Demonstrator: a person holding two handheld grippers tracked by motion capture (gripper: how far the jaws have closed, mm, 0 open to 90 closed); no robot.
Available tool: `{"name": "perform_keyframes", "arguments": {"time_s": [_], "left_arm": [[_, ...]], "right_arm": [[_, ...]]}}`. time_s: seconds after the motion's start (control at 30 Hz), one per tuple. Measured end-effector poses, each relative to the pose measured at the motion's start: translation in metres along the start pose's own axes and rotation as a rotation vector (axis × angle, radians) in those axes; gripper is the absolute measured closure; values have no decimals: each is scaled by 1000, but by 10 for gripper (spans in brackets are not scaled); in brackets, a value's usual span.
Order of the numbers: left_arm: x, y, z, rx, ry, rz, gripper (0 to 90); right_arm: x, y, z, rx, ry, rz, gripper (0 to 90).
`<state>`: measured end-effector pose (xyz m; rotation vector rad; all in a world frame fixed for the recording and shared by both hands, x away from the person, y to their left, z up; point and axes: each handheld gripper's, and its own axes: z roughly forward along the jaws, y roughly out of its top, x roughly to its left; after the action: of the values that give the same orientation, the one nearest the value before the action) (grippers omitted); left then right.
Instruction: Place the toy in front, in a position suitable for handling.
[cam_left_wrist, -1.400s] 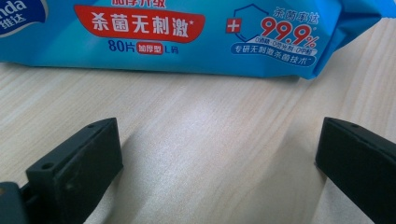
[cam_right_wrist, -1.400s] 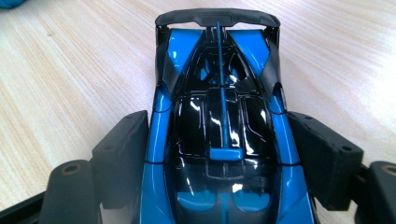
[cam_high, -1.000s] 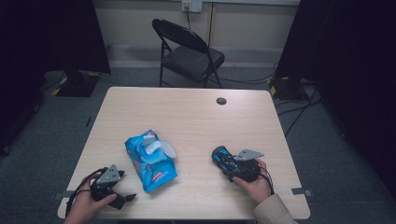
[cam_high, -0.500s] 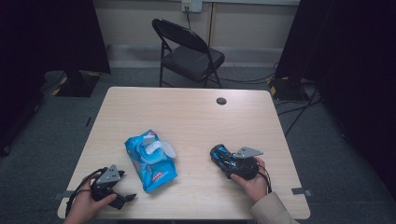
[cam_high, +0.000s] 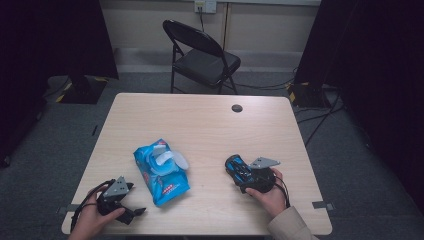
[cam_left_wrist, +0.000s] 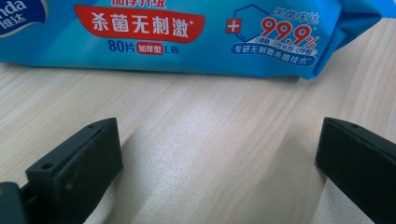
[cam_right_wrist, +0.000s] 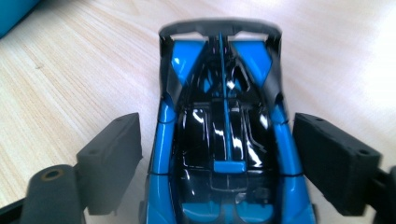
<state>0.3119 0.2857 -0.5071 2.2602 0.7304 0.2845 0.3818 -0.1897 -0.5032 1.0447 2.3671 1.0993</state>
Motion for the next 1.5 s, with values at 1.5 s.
{"name": "perform_keyframes", "arguments": {"time_s": [1.5], "left_arm": [[-29, 32, 10, -52, -17, -35, 150]], "right_arm": [[31, 11, -31, -42, 154, -123, 155]]}}
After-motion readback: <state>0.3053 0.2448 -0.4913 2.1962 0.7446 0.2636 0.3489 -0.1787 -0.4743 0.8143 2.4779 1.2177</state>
